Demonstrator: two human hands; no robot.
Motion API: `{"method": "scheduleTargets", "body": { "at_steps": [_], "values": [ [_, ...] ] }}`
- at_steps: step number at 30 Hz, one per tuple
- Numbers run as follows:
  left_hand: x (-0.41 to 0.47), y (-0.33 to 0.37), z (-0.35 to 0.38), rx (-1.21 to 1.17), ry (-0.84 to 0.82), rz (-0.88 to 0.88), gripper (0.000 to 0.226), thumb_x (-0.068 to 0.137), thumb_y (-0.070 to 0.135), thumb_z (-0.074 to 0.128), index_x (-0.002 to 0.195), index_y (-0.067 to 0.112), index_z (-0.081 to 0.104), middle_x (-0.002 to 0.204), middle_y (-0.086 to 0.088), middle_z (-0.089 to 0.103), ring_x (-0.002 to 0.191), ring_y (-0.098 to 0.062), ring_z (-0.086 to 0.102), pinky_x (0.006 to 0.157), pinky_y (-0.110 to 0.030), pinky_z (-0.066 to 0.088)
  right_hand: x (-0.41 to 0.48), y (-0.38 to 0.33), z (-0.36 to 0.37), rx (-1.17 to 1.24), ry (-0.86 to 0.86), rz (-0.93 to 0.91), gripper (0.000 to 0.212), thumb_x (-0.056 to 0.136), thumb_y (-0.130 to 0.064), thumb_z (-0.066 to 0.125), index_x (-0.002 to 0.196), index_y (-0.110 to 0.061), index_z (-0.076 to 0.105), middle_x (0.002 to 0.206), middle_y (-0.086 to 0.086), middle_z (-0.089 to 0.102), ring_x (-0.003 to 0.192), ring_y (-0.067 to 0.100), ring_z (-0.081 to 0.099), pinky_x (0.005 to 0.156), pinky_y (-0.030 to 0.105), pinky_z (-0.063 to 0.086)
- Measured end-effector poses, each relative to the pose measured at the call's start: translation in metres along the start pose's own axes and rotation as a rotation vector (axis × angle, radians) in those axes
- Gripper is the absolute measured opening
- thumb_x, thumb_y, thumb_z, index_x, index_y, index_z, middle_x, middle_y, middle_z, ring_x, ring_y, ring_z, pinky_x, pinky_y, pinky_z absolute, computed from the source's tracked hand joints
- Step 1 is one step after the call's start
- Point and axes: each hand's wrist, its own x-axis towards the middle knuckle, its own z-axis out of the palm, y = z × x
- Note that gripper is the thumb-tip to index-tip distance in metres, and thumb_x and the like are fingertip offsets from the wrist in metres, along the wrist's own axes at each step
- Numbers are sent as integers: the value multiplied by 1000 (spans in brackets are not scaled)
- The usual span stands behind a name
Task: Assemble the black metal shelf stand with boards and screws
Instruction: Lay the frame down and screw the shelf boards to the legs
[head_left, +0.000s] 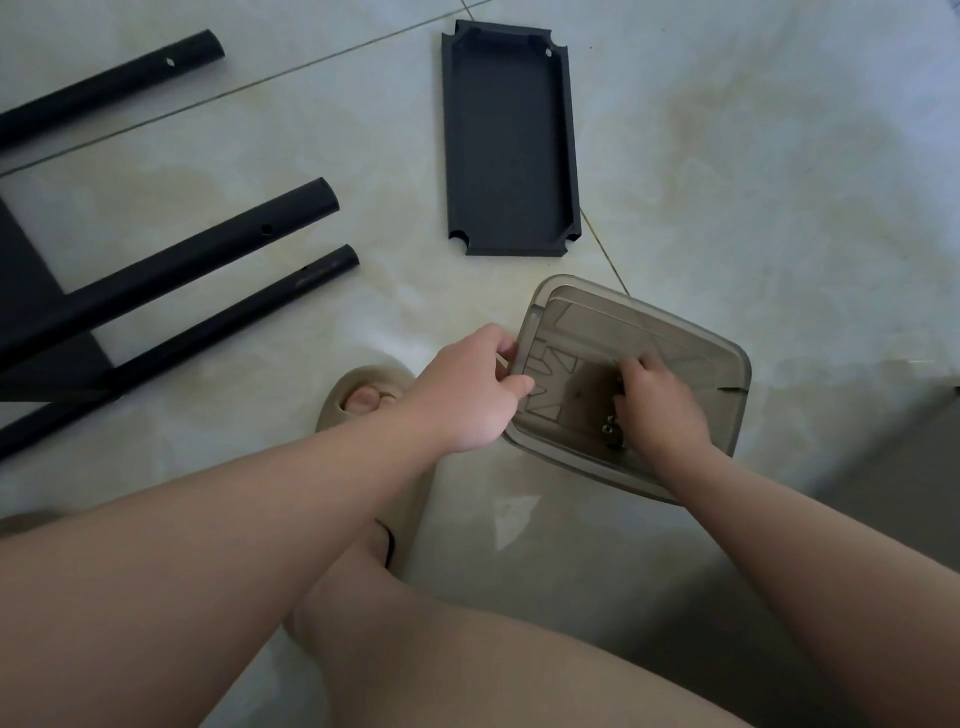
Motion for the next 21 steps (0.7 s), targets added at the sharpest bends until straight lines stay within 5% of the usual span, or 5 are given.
{"method": "scheduleTargets", "body": {
  "at_steps": [4,10,15,21],
  "values": [
    [1,0,2,6,1,8,18,96,32,62,110,26,52,90,14,58,76,-5,58,61,-19,36,0,4,5,-50,-27,-6,28,96,-5,55,124,-5,55,117,17,51,95,40,58,70,46,52],
    [2,0,3,11,7,8,17,96,32,63,106,29,51,89,17,56,77,1,54,61,-17,35,11,5,6,86,-42,93,16,99,-11,53,113,-7,59,108,19,62,95,41,60,68,40,47],
    [2,1,3,9,25,-4,16,95,33,64,106,30,52,87,19,56,74,3,53,59,-15,33,11,5,7,144,-26,62,32,99,-10,52,129,-13,61,120,16,62,104,40,60,78,44,53],
    [-1,3,2,-5,18,-10,21,94,36,65,110,27,54,90,17,56,78,1,53,61,-16,34,-2,-5,-5,296,91,-39,13,93,-7,59,105,-5,63,107,13,58,94,35,57,72,40,49]
  ]
}}
